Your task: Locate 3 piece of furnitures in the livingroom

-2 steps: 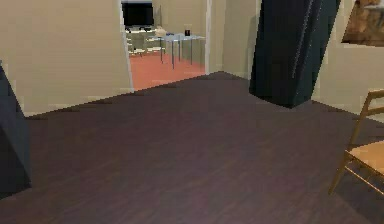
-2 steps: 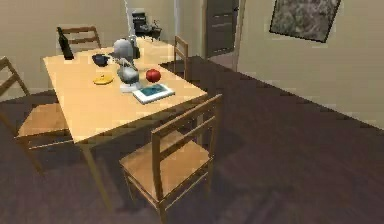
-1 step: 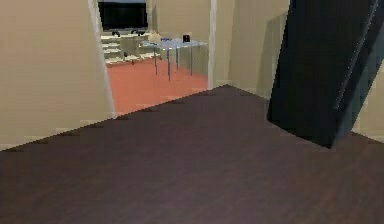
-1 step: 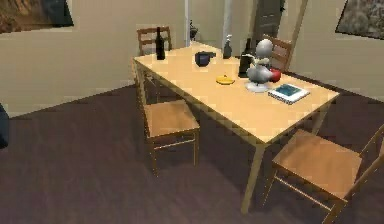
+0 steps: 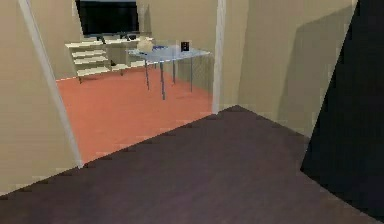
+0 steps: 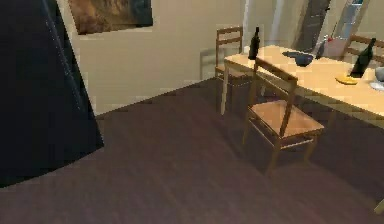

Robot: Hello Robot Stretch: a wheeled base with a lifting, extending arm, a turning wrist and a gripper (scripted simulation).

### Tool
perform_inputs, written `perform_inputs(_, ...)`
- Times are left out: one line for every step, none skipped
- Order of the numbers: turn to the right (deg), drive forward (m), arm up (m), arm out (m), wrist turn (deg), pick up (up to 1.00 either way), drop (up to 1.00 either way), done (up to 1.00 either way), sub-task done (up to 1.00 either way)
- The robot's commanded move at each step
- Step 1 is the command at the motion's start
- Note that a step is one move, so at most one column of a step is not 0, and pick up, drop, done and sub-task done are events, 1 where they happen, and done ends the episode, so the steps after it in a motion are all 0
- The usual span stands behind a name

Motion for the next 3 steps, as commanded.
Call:
perform_inputs(0.0, 1.00, 0.00, 0.00, 0.0, 0.00, 0.00, 0.00, 0.00)
perform_inputs(3.0, 0.00, 0.00, 0.00, 0.0, 0.00, 0.00, 0.00, 0.00)
perform_inputs(0.0, 1.00, 0.00, 0.00, 0.0, 0.00, 0.00, 0.00, 0.00)
